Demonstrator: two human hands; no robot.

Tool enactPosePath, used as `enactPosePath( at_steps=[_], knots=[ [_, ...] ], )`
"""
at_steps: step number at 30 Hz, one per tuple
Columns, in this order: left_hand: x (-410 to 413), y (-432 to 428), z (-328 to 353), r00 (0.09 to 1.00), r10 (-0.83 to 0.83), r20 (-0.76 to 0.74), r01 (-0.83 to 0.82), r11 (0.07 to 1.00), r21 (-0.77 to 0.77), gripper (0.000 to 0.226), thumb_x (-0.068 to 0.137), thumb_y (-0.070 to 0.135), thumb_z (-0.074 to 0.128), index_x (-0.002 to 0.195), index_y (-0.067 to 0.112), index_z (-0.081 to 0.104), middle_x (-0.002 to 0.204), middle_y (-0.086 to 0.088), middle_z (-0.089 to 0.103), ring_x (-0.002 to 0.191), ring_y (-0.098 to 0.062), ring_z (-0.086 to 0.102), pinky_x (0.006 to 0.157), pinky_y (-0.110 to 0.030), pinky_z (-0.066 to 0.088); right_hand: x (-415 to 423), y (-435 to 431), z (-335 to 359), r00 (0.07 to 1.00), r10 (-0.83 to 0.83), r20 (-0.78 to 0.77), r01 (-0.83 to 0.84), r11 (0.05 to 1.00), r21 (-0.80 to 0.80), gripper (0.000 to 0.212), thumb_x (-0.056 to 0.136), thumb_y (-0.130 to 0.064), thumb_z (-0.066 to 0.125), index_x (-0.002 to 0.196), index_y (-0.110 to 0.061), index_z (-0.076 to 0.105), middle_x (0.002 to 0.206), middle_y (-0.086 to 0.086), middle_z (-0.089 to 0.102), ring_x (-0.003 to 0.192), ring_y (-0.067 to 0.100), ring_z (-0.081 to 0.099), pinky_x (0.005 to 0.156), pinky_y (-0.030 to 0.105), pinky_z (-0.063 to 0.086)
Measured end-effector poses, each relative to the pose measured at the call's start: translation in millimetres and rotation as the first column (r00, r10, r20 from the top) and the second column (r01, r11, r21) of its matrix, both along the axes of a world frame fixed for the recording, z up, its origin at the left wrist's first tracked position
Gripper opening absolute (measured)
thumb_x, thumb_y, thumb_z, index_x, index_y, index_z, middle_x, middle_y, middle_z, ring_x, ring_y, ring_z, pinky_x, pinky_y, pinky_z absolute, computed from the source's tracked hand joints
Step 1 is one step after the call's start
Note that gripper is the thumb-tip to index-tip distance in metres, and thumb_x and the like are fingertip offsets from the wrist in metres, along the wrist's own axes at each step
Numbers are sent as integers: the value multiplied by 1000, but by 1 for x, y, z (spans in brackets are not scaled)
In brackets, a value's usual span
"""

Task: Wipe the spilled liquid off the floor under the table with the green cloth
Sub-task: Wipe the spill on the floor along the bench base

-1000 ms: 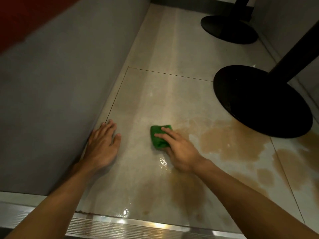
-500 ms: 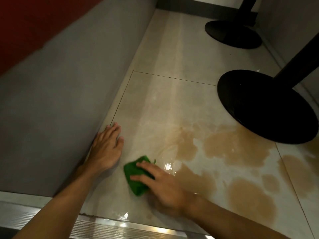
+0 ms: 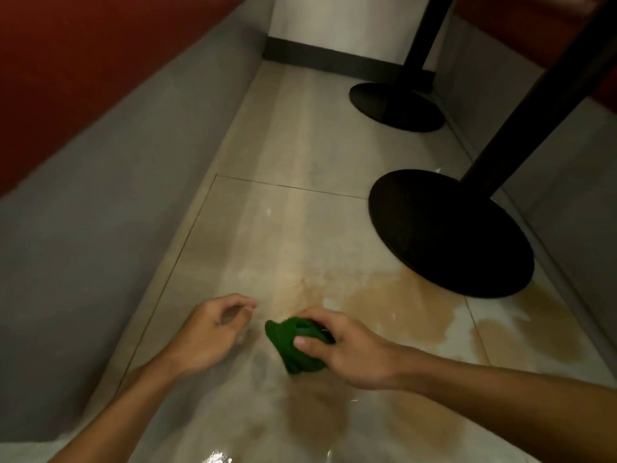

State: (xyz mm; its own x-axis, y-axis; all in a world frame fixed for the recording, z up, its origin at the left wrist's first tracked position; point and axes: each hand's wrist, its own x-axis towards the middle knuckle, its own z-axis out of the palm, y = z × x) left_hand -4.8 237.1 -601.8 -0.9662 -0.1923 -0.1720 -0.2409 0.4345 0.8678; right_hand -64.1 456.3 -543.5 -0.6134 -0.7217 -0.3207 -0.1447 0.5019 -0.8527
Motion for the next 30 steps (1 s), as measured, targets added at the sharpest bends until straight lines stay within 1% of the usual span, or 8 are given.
enactPosePath(
  at_steps=[3,5,8,11,14,20,23,30],
  knots=[
    [-21,11,0,999,-45,-15,45,999,-7,19,93,23,59,104,37,66,107,21,64,98,7,59,84,-13,43,-31,15,16,977,-206,51,209,975,-73,15,96,-23,56,109,-17,60,100,0,66,92,10,64,75,21,53],
    [-36,1,-10,998,-56,-17,53,987,-152,17,91,31,59,104,42,62,115,18,61,107,-1,57,90,-17,41,-57,31,15,950,-313,13,313,947,-79,17,97,-22,54,111,-15,59,103,3,66,96,15,65,82,29,55],
    [-57,-21,-34,987,-119,110,158,846,-509,56,82,56,35,129,31,52,139,6,49,129,-18,45,107,-29,34,-105,59,7,924,-341,-175,353,935,42,21,99,-24,50,118,-18,55,107,4,65,100,17,63,91,39,53],
    [-69,-37,-52,975,-57,213,184,743,-643,75,79,58,15,147,29,30,157,5,22,143,-19,19,116,-40,19,-150,79,-7,866,-301,-400,397,899,184,28,99,-14,46,127,-15,49,117,6,58,107,20,58,94,37,50],
    [-73,-35,-67,980,-21,198,150,732,-665,74,81,61,7,149,35,21,159,11,11,146,-15,8,118,-43,10,-185,88,-33,757,-134,-640,437,832,343,48,94,-3,50,138,-16,39,139,7,43,121,24,48,104,40,43],
    [-75,-34,-72,990,45,133,51,767,-640,88,72,73,-4,147,39,26,157,16,14,146,-10,8,118,-39,7,-202,100,-74,774,188,-604,220,815,536,47,101,-10,37,145,-20,29,161,0,8,147,20,6,117,32,9],
    [-75,-32,-73,991,46,129,45,778,-626,88,72,74,-2,147,38,27,157,16,14,146,-10,8,118,-40,7,-194,103,-84,742,123,-659,316,802,506,58,95,-8,48,146,-20,23,160,4,8,146,23,9,117,34,14],
    [-75,-30,-78,992,59,111,28,761,-648,84,75,72,-3,147,39,26,157,16,13,146,-11,7,118,-41,7,-137,52,-106,712,-182,-678,477,834,277,51,98,-17,44,147,-20,28,156,9,22,143,25,20,117,33,17]
  ],
)
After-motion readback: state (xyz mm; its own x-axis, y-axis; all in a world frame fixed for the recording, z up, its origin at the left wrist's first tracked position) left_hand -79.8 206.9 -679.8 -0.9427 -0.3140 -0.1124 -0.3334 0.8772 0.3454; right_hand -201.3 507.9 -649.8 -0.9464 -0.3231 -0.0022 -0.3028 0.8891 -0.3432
